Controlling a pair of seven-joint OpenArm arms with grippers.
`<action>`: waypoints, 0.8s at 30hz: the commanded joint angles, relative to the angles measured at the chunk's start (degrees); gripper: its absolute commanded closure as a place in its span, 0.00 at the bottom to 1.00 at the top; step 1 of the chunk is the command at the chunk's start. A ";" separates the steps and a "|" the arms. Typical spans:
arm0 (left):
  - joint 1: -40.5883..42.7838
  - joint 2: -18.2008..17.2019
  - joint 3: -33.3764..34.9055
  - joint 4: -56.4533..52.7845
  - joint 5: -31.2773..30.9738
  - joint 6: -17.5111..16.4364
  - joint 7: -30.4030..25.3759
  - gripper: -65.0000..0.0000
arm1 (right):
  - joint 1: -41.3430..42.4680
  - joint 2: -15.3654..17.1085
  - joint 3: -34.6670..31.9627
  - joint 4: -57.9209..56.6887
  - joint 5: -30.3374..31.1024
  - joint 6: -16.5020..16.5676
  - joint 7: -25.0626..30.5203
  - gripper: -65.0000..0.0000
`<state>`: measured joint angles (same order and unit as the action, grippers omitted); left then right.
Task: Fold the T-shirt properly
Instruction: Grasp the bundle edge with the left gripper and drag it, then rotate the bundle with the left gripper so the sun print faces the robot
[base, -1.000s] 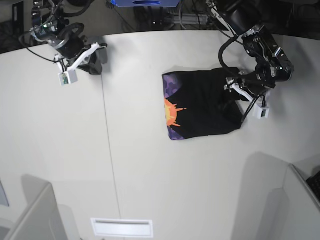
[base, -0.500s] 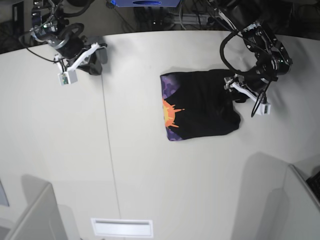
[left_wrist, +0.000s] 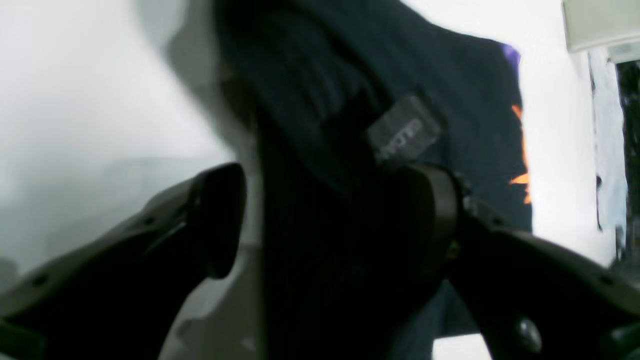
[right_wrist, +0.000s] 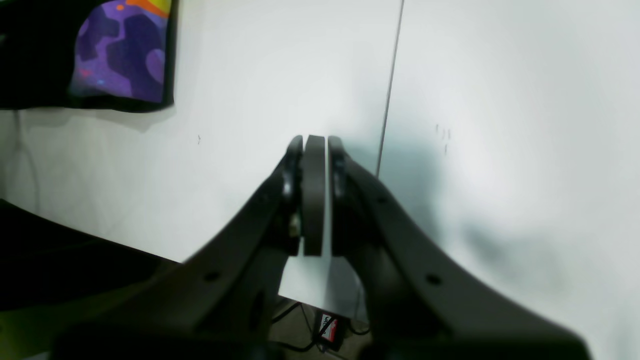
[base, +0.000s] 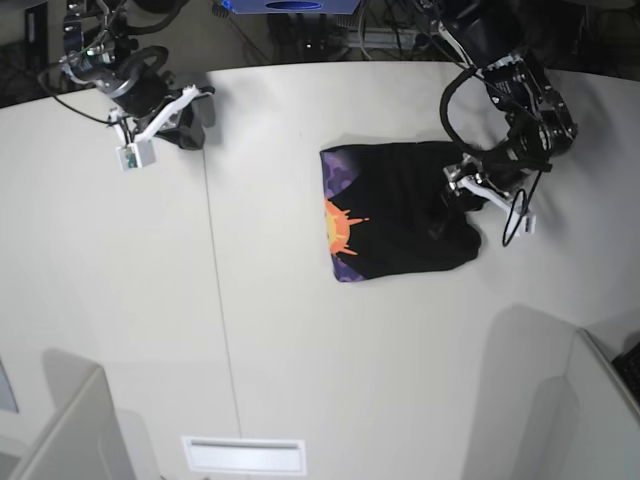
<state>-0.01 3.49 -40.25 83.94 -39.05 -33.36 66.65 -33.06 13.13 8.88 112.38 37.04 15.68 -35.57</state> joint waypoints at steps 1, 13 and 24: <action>-0.47 0.07 1.52 0.41 -0.03 0.00 0.29 0.30 | 0.05 0.55 0.21 0.72 0.46 0.54 1.15 1.00; -0.38 -0.28 3.90 0.15 8.41 -0.09 0.38 0.73 | -0.22 0.28 0.48 0.81 0.46 0.54 1.42 1.00; -1.00 -10.74 27.02 0.67 18.87 -0.09 0.38 1.00 | 0.31 0.11 1.01 0.72 0.46 0.54 1.42 1.00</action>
<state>-1.21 -6.66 -13.30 84.60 -24.43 -33.63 63.57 -32.91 12.78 9.43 112.38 37.04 15.68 -35.38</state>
